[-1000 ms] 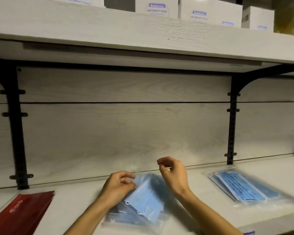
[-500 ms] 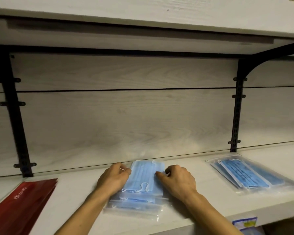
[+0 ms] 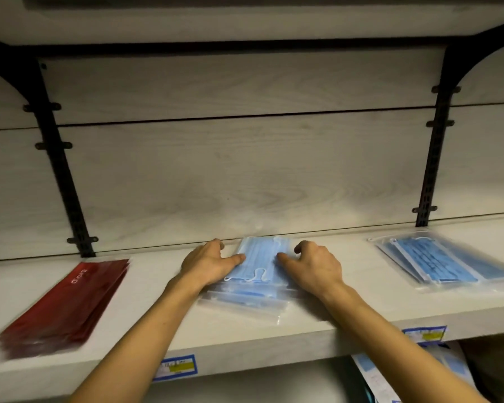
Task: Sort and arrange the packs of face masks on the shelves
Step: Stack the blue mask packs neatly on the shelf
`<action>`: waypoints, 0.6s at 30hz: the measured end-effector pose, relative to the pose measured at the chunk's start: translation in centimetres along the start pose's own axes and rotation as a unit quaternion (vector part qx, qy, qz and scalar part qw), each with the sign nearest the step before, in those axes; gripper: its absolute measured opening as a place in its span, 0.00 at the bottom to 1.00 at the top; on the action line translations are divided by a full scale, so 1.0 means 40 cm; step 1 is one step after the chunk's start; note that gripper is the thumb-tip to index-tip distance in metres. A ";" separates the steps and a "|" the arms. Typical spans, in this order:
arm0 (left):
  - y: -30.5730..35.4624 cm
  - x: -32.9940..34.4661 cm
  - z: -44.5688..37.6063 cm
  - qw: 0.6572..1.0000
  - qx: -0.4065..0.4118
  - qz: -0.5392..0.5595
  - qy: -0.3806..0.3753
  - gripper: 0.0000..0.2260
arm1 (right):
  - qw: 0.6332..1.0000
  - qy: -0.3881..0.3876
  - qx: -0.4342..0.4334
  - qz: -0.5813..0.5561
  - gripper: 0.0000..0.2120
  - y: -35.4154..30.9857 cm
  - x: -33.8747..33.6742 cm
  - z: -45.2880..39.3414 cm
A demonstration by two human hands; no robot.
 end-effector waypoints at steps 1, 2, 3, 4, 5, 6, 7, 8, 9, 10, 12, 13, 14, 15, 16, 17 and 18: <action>0.004 -0.001 0.002 1.000 0.009 0.025 0.000 0.30 | 1.000 -0.009 -0.002 -0.015 0.23 0.000 0.002 0.001; 0.007 0.001 0.003 0.998 0.014 0.057 -0.001 0.30 | 0.999 -0.019 -0.006 -0.030 0.22 -0.001 0.004 0.002; 0.011 0.004 0.004 0.996 0.023 0.083 -0.001 0.30 | 0.998 -0.028 -0.009 -0.046 0.20 -0.002 0.006 0.003; 0.015 0.007 0.006 0.995 0.028 0.099 -0.002 0.30 | 0.997 -0.037 -0.011 -0.062 0.18 -0.003 0.010 0.003; 0.020 0.012 0.006 0.993 0.031 0.117 -0.005 0.28 | 0.996 -0.048 -0.014 -0.077 0.17 -0.004 0.012 0.001; 0.023 0.017 0.005 0.989 0.030 0.142 -0.011 0.26 | 0.994 -0.062 -0.017 -0.093 0.17 -0.007 0.013 0.000; 0.026 0.022 0.005 0.985 0.026 0.169 -0.016 0.24 | 0.990 -0.077 -0.018 -0.113 0.18 -0.009 0.015 -0.001; 0.028 0.027 0.003 0.981 0.024 0.190 -0.022 0.23 | 0.986 -0.092 -0.019 -0.141 0.20 -0.012 0.016 0.000; 0.031 0.029 0.002 0.978 0.023 0.206 -0.026 0.22 | 0.978 -0.106 -0.022 -0.177 0.21 -0.014 0.018 -0.001; 0.036 0.031 0.005 0.974 0.022 0.224 -0.032 0.21 | 0.968 -0.121 -0.024 -0.220 0.22 -0.016 0.021 -0.002; 0.044 0.030 0.009 0.962 0.022 0.271 -0.034 0.19 | 0.939 -0.144 -0.023 -0.313 0.25 -0.018 0.026 0.000; 0.047 0.031 0.009 0.954 0.023 0.298 -0.032 0.19 | 0.922 -0.147 -0.020 -0.357 0.28 -0.019 0.026 0.001; 0.047 0.030 0.010 0.946 0.023 0.322 -0.030 0.19 | 0.907 -0.146 -0.015 -0.395 0.31 -0.021 0.027 -0.001; 0.047 0.028 0.012 0.938 0.024 0.345 -0.025 0.21 | 0.892 -0.142 -0.013 -0.429 0.34 -0.024 0.025 -0.002; 0.047 0.025 0.011 0.931 0.027 0.364 -0.016 0.24 | 0.878 -0.134 -0.017 -0.460 0.36 -0.028 0.021 -0.003; 0.046 0.021 0.008 0.927 0.029 0.375 -0.003 0.28 | 0.865 -0.122 -0.027 -0.486 0.37 -0.033 0.014 -0.003; 0.044 0.014 0.004 0.925 0.033 0.378 0.015 0.33 | 0.856 -0.109 -0.044 -0.504 0.38 -0.039 0.003 -0.002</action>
Point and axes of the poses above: each hand's wrist, its own z-axis away from the middle knuckle, its own x-axis out of the palm, y = z × x, the point moved 5 cm from there along -z, towards the middle knuckle, and after that the axes turned 5 degrees about x, right-handed, at the moved point
